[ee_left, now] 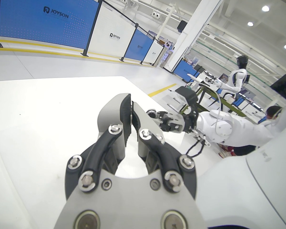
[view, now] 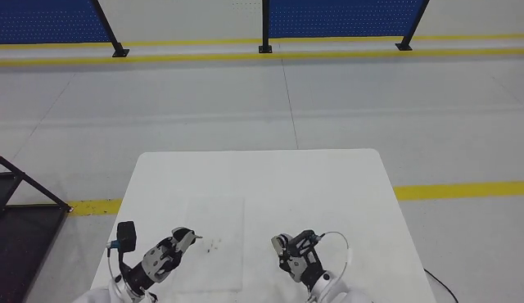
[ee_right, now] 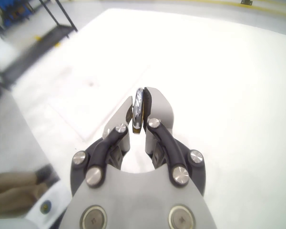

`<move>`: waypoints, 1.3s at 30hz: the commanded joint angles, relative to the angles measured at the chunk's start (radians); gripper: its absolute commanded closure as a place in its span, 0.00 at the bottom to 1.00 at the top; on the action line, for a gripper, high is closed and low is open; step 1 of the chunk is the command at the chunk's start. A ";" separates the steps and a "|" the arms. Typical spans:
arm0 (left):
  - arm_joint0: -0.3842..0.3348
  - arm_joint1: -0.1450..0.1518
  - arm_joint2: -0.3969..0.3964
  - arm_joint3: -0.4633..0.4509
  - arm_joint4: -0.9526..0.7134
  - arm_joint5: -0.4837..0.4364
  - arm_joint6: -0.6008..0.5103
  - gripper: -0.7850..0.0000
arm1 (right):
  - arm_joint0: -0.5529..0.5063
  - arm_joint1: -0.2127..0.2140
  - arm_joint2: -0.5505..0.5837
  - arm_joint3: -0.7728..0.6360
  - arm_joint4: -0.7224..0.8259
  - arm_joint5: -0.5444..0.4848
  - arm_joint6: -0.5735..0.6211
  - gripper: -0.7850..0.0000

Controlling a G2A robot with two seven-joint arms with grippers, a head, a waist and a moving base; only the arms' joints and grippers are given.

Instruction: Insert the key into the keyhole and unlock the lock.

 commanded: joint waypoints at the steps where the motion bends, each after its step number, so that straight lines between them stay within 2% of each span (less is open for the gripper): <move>1: 0.008 -0.003 0.008 -0.015 -0.007 0.026 0.015 1.00 | -0.011 0.006 0.059 -0.021 0.154 -0.069 0.004 1.00; 5: 0.022 -0.003 0.014 -0.041 -0.057 0.018 0.019 1.00 | -0.022 0.018 0.134 -0.033 0.346 -0.202 0.021 1.00; 8: 0.030 -0.003 0.034 -0.048 -0.123 -0.035 0.026 1.00 | -0.021 0.023 0.158 -0.026 0.455 -0.299 0.037 1.00; 10: 0.022 -0.002 0.034 -0.054 -0.153 -0.029 0.021 1.00 | -0.016 0.027 0.164 -0.021 0.514 -0.354 0.062 1.00; 14: 0.022 -0.004 0.028 -0.116 -0.117 0.047 0.010 1.00 | -0.010 0.029 0.187 -0.024 0.510 -0.334 0.057 1.00; 26: 0.022 -0.004 0.028 -0.116 -0.117 0.047 0.010 1.00 | -0.010 0.029 0.187 -0.024 0.510 -0.334 0.057 1.00; 28: 0.001 -0.007 0.036 -0.143 -0.115 0.090 0.014 1.00 | 0.005 0.024 0.191 -0.021 0.463 -0.249 -0.001 1.00; 32: 0.013 -0.011 0.119 -0.155 -0.227 0.039 0.022 1.00 | 0.044 0.016 0.103 0.004 0.500 -0.375 -0.018 1.00; 39: -0.005 -0.005 0.259 -0.098 -0.469 -0.067 -0.079 1.00 | 0.078 0.000 -0.003 0.048 0.387 -0.571 -0.220 1.00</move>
